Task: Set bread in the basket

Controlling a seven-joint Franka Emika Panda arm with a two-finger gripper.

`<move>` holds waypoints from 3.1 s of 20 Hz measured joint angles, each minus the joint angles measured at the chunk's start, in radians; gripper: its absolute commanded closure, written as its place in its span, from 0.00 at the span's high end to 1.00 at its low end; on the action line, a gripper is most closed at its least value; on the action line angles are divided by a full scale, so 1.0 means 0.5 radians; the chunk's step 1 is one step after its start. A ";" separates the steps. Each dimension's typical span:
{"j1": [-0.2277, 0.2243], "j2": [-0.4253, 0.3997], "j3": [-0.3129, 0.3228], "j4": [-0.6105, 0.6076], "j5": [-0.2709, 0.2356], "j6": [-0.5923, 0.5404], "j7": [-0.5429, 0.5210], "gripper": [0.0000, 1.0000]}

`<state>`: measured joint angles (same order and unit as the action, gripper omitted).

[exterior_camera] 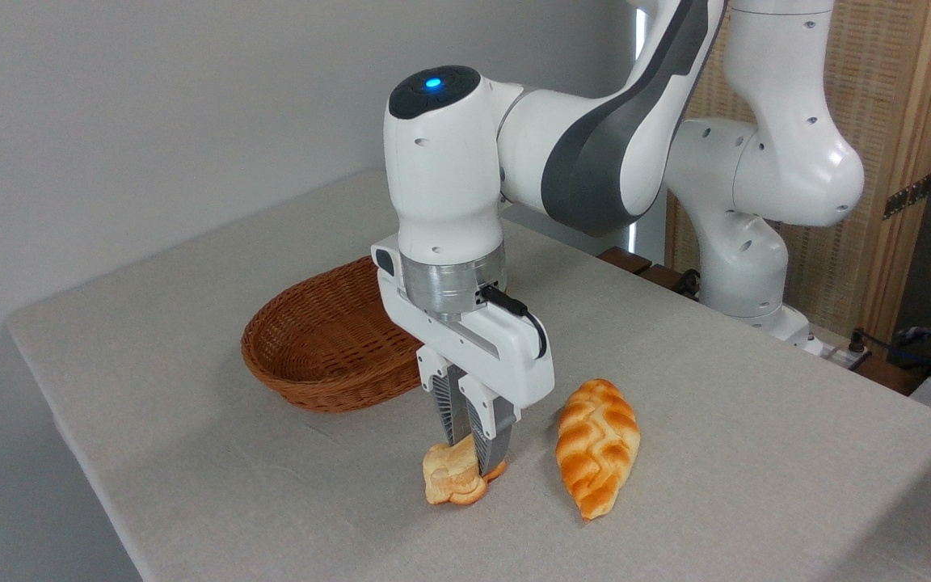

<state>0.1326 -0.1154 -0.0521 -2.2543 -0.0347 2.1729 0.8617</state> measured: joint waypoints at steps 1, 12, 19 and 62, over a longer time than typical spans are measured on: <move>0.000 -0.001 0.000 0.003 0.000 0.001 0.000 0.29; -0.001 -0.117 -0.137 0.259 -0.197 -0.145 -0.145 0.33; -0.008 -0.164 -0.438 0.507 -0.334 -0.639 -0.415 1.00; 0.040 -0.148 -0.115 0.758 -0.110 -0.799 -0.085 1.00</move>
<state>0.1527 -0.1893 -0.1097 -1.8751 -0.0895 1.7734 0.8193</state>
